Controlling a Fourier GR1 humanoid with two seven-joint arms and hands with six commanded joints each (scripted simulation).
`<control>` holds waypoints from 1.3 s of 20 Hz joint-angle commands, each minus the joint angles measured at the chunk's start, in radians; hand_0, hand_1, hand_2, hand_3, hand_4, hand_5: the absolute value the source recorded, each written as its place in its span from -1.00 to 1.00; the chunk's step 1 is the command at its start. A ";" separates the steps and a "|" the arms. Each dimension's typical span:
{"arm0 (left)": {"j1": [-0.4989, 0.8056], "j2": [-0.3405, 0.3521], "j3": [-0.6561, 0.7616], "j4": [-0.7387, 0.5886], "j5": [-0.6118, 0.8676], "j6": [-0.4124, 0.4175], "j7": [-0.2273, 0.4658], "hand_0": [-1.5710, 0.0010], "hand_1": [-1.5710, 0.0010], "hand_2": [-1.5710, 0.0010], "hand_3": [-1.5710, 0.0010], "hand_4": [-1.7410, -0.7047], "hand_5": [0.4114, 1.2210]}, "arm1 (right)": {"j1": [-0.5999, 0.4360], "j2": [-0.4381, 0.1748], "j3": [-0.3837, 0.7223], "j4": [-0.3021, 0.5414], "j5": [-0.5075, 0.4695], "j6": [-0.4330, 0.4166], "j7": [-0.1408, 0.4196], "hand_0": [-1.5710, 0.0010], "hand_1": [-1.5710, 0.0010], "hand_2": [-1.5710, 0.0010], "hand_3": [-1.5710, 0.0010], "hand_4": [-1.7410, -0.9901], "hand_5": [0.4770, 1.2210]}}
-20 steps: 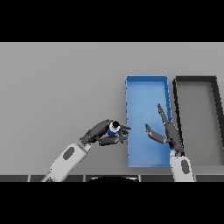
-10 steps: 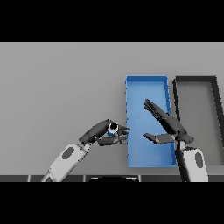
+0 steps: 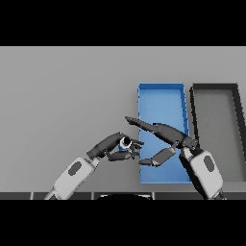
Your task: Pick up the blue pipe and place it into the blue bin.
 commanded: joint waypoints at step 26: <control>-0.012 -0.021 0.045 0.028 -0.047 -0.040 -0.025 -1.00 -1.00 -1.00 -0.94 -0.97 1.00 | -0.268 0.201 0.158 0.209 0.100 0.077 -0.002 -0.88 -0.88 -0.88 -0.85 -0.21 0.67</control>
